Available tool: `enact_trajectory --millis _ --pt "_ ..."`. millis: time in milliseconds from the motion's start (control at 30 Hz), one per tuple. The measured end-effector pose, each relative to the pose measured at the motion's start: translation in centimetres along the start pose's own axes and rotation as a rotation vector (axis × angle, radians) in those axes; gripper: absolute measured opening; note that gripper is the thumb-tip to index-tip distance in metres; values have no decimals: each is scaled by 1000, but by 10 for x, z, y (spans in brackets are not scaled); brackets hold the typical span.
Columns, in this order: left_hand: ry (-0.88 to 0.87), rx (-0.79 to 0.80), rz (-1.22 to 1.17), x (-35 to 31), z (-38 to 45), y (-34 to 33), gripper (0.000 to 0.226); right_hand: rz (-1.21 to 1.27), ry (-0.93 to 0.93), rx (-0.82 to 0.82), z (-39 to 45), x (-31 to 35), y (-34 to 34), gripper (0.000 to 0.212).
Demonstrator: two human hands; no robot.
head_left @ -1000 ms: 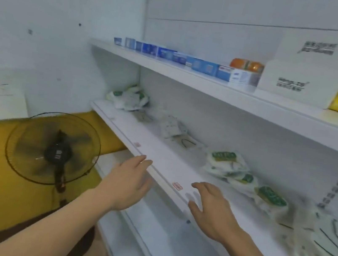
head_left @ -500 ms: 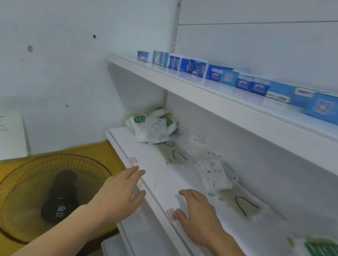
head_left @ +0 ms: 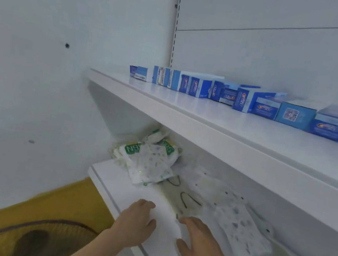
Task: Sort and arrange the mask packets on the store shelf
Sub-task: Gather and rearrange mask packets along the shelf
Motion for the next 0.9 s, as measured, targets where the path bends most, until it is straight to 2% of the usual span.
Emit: enact_trajectory --millis 100,167,233,267,400,467,533,767,900 --pt "-24 -122 -35 22 33 22 30 -72 -57 -89 37 5 -16 39" --pt "-50 -302 -65 36 56 44 20 -114 -79 -292 61 10 -27 31" --pt "-122 -407 -59 47 83 62 26 -135 -96 -477 80 10 -36 28" --pt "-154 -420 -52 52 96 67 34 -155 -123 -513 87 9 -40 26" --pt "-175 -306 44 64 150 69 78 -213 -224 -531 101 2 -49 21" --pt "-209 -193 170 70 169 56 86 -209 -221 -546 100 1 -49 22" --pt "-279 -148 224 76 181 41 82 -171 -226 -558 96 0 -47 21" --pt "-530 -329 -13 95 205 43 52 -139 -231 -546 97 -2 -47 16" --pt "-590 -340 -81 92 194 57 39 -97 -238 -550 95 0 -46 13"
Point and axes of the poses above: each hand's wrist, its own z-axis towards the middle knuckle, its own y-axis out of the back of the hand, x = y × z, the point moved 2 cm from there along z, towards the middle knuckle, and after that the axes turned 1 degree about -z, right-handed, at the moved point
